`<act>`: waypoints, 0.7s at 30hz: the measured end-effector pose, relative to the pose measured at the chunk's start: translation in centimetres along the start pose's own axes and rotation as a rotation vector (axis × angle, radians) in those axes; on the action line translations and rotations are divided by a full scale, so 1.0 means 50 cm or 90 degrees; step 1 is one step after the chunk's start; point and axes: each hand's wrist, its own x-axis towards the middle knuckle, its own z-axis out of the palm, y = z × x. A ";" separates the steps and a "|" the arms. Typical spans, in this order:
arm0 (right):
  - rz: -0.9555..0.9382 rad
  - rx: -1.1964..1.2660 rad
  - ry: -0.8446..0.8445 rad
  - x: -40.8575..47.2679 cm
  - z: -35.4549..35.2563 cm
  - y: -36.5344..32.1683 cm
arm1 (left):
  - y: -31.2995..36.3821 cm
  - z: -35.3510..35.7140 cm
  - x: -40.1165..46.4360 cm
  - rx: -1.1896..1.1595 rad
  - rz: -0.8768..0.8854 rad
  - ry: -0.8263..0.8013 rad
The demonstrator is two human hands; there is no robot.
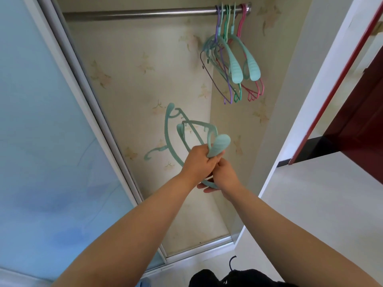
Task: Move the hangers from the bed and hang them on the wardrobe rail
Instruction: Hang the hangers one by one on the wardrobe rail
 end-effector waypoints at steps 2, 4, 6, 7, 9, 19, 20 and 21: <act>-0.013 -0.031 0.014 0.010 -0.008 -0.012 | -0.003 -0.001 0.003 0.019 -0.009 -0.009; -0.003 -0.034 0.031 0.015 -0.017 -0.004 | 0.005 -0.018 0.021 0.005 -0.020 0.016; 0.001 -0.051 0.055 0.017 -0.024 0.017 | 0.013 -0.042 0.042 -0.028 -0.025 0.077; 0.001 -0.063 0.061 0.017 -0.025 0.029 | 0.014 -0.053 0.050 -0.058 -0.031 0.111; -0.007 -0.096 0.064 0.016 -0.022 0.051 | 0.016 -0.066 0.059 -0.118 -0.042 0.160; -0.040 -0.353 0.137 0.037 -0.057 0.163 | 0.047 -0.145 0.108 -0.531 -0.208 0.417; -0.025 -0.362 0.147 0.038 -0.066 0.172 | 0.049 -0.162 0.115 -0.571 -0.227 0.404; -0.007 -0.367 0.158 0.040 -0.074 0.179 | 0.049 -0.179 0.120 -0.606 -0.244 0.376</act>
